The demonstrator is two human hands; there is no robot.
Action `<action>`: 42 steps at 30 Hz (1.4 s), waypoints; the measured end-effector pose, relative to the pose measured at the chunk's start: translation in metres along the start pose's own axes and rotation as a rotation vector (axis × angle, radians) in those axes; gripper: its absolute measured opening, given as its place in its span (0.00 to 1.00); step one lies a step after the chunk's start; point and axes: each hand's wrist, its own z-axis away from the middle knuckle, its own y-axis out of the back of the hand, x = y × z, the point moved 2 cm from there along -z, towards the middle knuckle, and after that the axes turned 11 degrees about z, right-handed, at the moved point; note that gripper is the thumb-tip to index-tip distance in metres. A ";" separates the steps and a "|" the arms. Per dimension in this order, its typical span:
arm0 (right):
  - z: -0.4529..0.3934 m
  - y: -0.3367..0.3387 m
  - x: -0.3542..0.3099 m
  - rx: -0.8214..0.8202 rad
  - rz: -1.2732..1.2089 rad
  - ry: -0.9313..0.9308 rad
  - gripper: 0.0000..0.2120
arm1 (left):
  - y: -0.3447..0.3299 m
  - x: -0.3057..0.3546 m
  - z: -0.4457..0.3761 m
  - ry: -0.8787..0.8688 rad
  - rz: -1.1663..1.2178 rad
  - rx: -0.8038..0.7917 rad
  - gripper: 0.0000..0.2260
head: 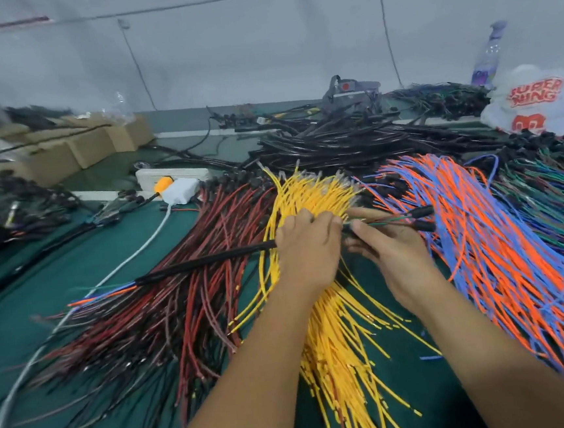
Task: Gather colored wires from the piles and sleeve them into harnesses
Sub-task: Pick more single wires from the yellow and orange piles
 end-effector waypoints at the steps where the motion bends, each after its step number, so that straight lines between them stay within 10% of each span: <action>1: -0.001 0.002 -0.001 0.001 0.004 0.002 0.08 | 0.002 0.003 -0.001 -0.007 0.025 -0.026 0.12; 8: -0.016 0.022 -0.037 0.170 -0.293 -0.029 0.08 | 0.049 -0.003 -0.019 -0.105 -0.133 -0.255 0.13; 15: -0.020 -0.003 -0.062 0.130 -0.332 0.018 0.09 | 0.091 0.008 -0.022 -0.224 -0.192 -0.147 0.11; 26: 0.005 -0.124 -0.063 -0.376 -0.140 -0.310 0.19 | 0.224 -0.051 -0.017 0.115 -0.007 0.130 0.13; 32: 0.028 -0.164 -0.051 -0.586 0.103 -0.292 0.16 | 0.307 -0.108 -0.013 0.251 -0.508 0.352 0.14; 38: 0.025 -0.150 -0.042 -0.493 0.208 -0.307 0.14 | 0.282 -0.174 0.017 0.698 -0.771 -0.061 0.27; 42: 0.014 -0.123 -0.040 -0.367 0.290 -0.288 0.10 | 0.224 -0.163 0.010 0.630 -0.662 -0.179 0.23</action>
